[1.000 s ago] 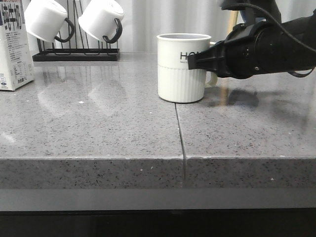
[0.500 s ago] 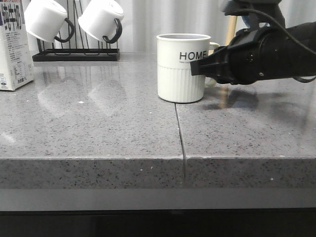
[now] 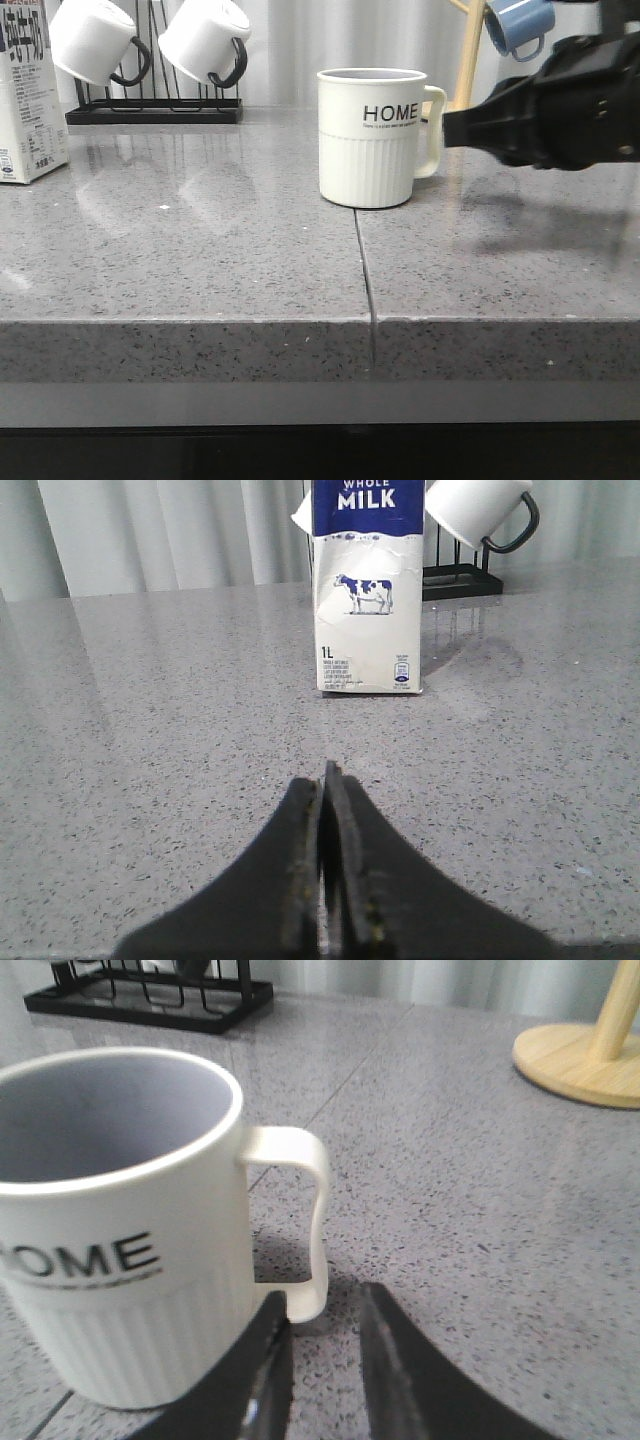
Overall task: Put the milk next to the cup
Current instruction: 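Withdraw the right gripper away from the mug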
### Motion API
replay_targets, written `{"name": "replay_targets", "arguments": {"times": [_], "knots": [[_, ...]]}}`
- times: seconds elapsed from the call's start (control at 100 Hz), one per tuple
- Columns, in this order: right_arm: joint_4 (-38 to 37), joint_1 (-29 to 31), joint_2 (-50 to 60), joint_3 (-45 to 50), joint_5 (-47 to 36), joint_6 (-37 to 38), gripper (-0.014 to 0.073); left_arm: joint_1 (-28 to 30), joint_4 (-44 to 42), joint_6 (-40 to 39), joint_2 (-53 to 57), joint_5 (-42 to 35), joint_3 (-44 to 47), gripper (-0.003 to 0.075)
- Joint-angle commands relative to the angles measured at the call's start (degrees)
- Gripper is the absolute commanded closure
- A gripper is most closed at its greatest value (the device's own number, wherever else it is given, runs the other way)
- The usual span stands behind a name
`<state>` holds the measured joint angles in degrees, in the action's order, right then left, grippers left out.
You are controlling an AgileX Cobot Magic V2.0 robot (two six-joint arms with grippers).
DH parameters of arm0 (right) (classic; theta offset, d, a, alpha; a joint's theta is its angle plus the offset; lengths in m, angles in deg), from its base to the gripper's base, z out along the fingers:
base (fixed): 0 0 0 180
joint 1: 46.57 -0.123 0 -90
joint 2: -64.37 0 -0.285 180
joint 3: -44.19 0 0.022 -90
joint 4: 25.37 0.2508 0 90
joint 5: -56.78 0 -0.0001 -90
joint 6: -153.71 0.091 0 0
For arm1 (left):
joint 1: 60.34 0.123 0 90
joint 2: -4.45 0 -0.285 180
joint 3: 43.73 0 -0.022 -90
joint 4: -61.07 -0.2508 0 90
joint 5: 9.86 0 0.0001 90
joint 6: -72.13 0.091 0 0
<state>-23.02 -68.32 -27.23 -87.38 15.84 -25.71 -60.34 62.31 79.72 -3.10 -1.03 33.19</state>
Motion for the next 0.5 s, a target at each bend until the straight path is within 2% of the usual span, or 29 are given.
{"name": "replay_targets", "arguments": {"times": [0.0,0.11,0.19,0.36,0.49], "knots": [[-0.31,-0.11,5.80,1.36,-4.55,-0.58,0.0490,0.04,0.19,-0.63,1.72,-4.19,2.57,0.0741],[-0.31,-0.11,12.03,4.66,-2.96,-0.58,0.0608,0.00,0.19,-0.63,1.72,-4.19,2.57,0.0741],[-0.31,-0.11,17.00,6.49,-0.52,-0.26,0.0662,0.04,0.19,-0.63,1.72,-4.19,2.57,0.0741],[-0.31,-0.11,27.45,8.78,9.52,-0.26,0.0659,0.04,0.19,-0.63,1.72,-4.19,2.57,0.0741],[-0.31,-0.11,35.47,8.85,20.48,-0.26,0.0659,0.04,0.19,-0.63,1.72,-4.19,2.57,0.0741]]}}
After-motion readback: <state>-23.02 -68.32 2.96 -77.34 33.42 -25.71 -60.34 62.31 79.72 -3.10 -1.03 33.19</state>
